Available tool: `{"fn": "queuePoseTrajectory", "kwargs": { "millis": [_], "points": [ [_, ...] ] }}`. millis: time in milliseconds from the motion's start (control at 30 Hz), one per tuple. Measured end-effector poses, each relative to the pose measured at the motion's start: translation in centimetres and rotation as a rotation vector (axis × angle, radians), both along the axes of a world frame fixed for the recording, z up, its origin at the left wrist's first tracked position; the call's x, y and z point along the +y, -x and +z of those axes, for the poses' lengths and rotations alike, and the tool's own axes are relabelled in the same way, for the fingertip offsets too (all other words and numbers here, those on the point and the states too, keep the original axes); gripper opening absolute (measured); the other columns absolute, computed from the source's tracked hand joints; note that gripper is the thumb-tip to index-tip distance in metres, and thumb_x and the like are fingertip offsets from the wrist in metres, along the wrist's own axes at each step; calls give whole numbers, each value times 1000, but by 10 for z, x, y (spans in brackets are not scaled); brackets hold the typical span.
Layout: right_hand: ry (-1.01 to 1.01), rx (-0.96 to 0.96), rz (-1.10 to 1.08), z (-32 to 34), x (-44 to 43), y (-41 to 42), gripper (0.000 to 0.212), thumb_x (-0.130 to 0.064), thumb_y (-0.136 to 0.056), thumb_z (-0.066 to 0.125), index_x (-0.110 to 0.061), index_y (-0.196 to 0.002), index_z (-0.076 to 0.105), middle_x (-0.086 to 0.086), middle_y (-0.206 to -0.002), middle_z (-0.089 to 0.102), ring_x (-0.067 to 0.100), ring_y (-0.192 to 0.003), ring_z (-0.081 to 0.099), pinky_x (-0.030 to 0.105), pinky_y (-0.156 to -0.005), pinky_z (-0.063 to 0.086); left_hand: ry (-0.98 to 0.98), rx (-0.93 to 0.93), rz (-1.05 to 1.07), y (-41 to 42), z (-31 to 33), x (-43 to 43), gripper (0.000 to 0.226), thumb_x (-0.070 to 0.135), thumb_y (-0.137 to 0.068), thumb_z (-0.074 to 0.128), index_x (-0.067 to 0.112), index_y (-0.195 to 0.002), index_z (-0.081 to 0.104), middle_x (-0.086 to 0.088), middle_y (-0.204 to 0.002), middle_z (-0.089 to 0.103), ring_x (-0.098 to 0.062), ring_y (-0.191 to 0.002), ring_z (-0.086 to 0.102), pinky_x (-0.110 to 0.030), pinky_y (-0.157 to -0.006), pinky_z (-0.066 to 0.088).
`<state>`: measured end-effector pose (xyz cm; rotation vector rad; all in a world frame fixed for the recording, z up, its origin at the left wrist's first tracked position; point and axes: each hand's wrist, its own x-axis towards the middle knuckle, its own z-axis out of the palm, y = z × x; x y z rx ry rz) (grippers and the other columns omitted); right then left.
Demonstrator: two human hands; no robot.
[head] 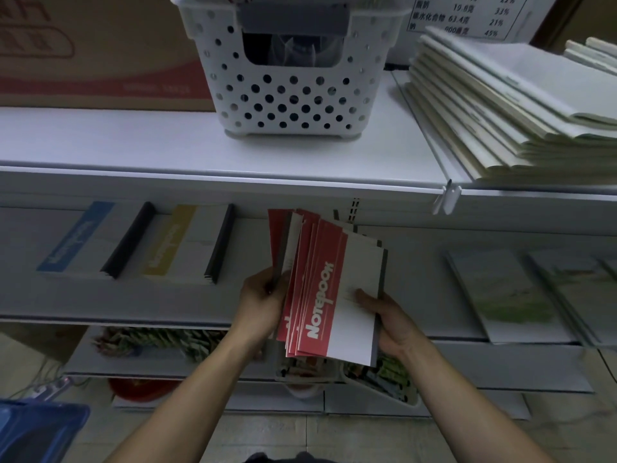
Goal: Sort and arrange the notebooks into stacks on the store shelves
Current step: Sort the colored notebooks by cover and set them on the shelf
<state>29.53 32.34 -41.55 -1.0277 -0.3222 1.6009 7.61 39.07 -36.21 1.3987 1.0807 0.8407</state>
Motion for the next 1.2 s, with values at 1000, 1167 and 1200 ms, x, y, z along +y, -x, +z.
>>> {"fn": "queuePoseTrajectory", "kwargs": {
  "millis": [1000,1167,1200],
  "points": [
    [116,-405,-65,1,5,-21,38,-9,-87,76,-6,-123,65,16,-111,74,34,-101,72,46,-86,59,-347,303,-271,54,41,60,39,10,-100,63,45,-117,61,46,-102,65,17,-102,63,-11,-84,48],
    [123,-508,-8,9,8,-18,37,-26,-92,72,-9,-125,65,10,-111,76,27,-99,73,40,-87,60,-543,1160,-991,-8,90,83,39,25,-104,59,32,-142,60,7,-142,60,-19,-130,55,-35,-108,42],
    [132,-536,5,12,9,-17,38,-36,-94,69,-11,-123,66,7,-110,76,25,-98,74,38,-88,59,-595,1278,-1078,-24,90,81,38,26,-104,58,33,-141,60,4,-141,60,-21,-127,56,-38,-107,43]
  ]
}}
